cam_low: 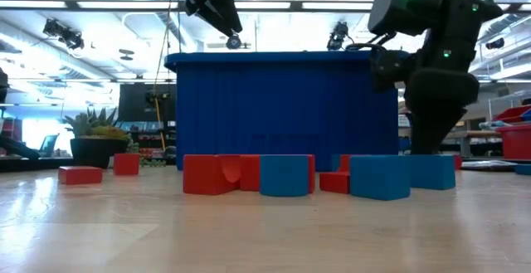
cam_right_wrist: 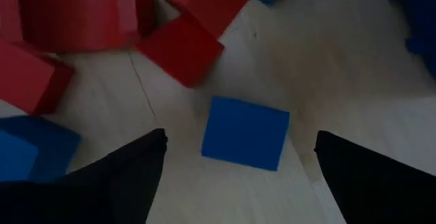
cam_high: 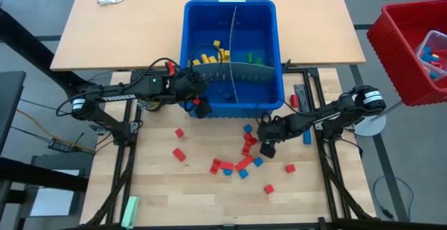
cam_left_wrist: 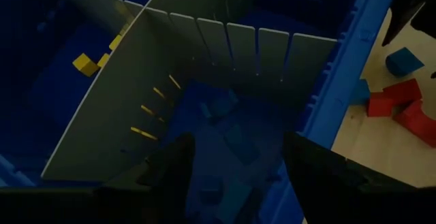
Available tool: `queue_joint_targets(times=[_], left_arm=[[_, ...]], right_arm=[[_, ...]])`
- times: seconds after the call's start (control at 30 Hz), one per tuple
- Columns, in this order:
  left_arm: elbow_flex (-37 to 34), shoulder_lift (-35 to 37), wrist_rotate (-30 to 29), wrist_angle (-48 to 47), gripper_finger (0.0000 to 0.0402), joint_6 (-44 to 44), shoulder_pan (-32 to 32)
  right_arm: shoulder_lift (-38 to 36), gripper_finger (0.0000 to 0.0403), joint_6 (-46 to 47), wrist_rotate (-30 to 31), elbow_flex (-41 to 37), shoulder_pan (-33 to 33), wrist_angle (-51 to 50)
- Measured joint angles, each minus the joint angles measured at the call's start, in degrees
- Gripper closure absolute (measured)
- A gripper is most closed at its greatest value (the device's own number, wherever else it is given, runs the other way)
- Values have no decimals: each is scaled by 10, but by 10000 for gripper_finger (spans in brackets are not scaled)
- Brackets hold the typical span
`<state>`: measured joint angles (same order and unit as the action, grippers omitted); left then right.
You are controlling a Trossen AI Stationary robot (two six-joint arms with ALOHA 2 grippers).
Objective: Sort blocks
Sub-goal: Put the blue block with the other blue blocks into the blue bin
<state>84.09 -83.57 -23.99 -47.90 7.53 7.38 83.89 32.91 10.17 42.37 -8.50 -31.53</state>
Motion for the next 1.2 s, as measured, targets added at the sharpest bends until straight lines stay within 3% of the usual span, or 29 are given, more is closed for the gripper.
queue_joint_targets(times=[0.43, 0.9, 1.2], left_arm=[[0, 0, 0, 2, 170, 0, 0], [0, 0, 2, 2, 170, 0, 0], [0, 0, 2, 3, 170, 0, 0]], right_arm=[[22, 54, 23, 38, -8, 16, 17], [30, 238, 0, 20, -8, 26, 18], [-45, 246, -17, 20, -6, 25, 15]])
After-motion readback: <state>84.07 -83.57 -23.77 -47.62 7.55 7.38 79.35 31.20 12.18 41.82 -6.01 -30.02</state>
